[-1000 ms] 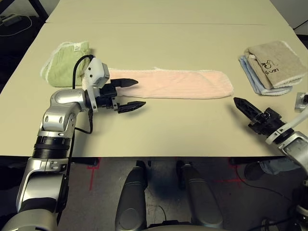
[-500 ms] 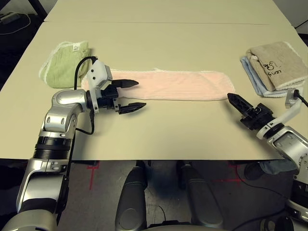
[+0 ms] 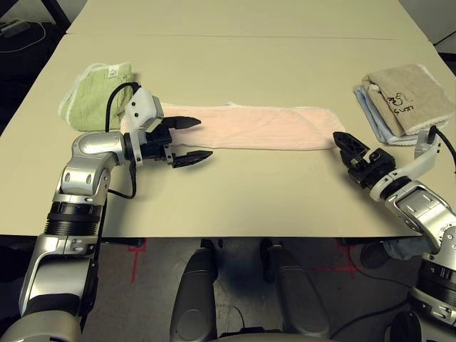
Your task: Fold the towel and set it aside.
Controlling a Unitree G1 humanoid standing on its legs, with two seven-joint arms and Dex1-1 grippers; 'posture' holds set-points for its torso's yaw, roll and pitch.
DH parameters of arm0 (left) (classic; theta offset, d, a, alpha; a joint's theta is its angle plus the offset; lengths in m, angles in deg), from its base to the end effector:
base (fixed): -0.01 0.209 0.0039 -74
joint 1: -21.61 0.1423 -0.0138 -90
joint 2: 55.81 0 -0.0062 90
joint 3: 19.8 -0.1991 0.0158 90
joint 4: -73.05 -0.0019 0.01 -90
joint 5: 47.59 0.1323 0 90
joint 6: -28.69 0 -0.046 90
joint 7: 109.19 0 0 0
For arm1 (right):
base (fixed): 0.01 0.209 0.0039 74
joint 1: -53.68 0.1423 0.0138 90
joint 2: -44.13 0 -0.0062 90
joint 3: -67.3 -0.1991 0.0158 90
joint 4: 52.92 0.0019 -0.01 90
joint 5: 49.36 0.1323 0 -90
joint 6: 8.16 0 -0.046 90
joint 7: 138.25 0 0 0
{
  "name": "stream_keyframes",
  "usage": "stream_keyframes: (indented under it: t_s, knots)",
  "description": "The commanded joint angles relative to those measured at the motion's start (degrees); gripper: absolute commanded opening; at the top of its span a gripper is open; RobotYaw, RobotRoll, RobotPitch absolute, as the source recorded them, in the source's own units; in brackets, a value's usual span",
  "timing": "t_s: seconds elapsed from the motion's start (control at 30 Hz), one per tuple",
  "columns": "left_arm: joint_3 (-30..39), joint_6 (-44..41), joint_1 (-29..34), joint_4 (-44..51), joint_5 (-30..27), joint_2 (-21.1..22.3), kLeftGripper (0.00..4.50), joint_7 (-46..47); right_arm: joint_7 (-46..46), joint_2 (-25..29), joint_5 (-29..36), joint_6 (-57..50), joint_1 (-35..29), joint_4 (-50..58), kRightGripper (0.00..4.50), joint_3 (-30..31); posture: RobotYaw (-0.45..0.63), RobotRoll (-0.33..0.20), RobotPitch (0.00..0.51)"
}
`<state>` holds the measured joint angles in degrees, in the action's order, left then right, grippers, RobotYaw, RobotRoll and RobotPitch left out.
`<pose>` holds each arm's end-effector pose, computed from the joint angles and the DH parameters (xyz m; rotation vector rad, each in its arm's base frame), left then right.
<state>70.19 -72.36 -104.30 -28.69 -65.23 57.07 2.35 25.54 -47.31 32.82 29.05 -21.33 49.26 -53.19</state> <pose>0.2981 0.2608 0.1907 0.4409 -0.0239 -1.1097 0.2174 -0.2354 0.1256 0.9704 0.2148 0.2299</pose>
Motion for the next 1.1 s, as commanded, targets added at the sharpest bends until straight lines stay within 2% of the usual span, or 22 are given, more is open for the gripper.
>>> stream_keyframes:
  t_s: [0.03,0.37,0.87,0.93,1.0,1.1]
  knots:
    - [-0.4,0.27,0.41,0.62,0.53,0.53,4.5,0.01,-1.88,-0.26,1.06,0.83,-1.83,-0.86,4.46,1.31,0.04,0.0,0.254]
    - [-0.37,0.19,1.24,1.42,0.36,0.62,4.5,0.38,4.12,0.08,-5.06,5.89,-0.94,-1.36,4.46,5.49,0.04,0.0,0.25]
    - [-0.32,0.18,1.42,1.44,0.38,0.88,4.5,0.46,6.0,-0.97,-8.83,9.43,-0.6,-1.81,4.46,7.32,0.04,0.0,0.251]
    - [-0.34,0.18,1.4,1.42,0.41,0.89,4.5,0.45,5.91,-1.04,-9.16,9.79,-0.47,-1.86,4.24,7.38,0.04,0.0,0.251]
    - [-0.35,0.14,1.36,1.36,0.43,0.9,4.5,0.46,5.67,-1.15,-9.59,10.16,-0.33,-2.07,3.75,7.31,0.04,0.0,0.251]
    - [-0.38,0.13,1.28,1.2,0.5,0.94,4.5,0.46,5.94,-1.36,-9.89,10.21,-0.19,-2.23,2.63,7.18,0.04,0.0,0.252]
